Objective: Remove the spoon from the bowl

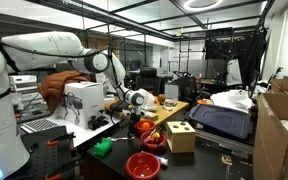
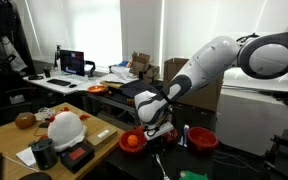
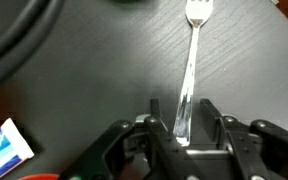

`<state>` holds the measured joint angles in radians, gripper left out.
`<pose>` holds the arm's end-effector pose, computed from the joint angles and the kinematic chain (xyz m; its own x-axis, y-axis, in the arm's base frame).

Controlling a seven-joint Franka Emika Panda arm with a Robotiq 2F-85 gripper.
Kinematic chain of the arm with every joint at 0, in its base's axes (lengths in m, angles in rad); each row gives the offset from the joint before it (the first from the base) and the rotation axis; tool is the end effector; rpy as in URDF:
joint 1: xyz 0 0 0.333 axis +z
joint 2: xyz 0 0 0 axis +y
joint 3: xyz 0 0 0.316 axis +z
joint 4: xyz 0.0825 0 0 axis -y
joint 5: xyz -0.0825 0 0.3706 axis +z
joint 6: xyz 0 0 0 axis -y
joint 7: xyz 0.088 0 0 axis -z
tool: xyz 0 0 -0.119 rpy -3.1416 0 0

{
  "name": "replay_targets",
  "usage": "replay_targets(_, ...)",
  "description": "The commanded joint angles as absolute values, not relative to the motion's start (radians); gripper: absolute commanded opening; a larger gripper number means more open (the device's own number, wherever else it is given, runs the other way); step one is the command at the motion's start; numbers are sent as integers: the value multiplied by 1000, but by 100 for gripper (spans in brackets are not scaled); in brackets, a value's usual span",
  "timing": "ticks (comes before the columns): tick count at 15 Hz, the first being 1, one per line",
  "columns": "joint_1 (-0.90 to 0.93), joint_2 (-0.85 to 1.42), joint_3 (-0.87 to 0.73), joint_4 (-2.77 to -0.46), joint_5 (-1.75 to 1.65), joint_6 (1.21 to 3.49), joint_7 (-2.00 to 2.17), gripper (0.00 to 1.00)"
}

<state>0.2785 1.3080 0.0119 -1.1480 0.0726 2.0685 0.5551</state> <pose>0.6332 0.1924 -0.0424 0.8798 -0.3192 -0.3524 -0.2831 -0.9471 0.1510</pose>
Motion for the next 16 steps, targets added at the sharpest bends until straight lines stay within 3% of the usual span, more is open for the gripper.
replay_targets(1,234,1273,35,-1161,95,2032,514,77)
replay_targets(4,187,1175,54,-1269,96,2063,440,99)
replay_targets(12,16,838,169,-1572,215,2038,118,100)
replay_targets(16,-17,659,147,-1710,242,2026,17,100)
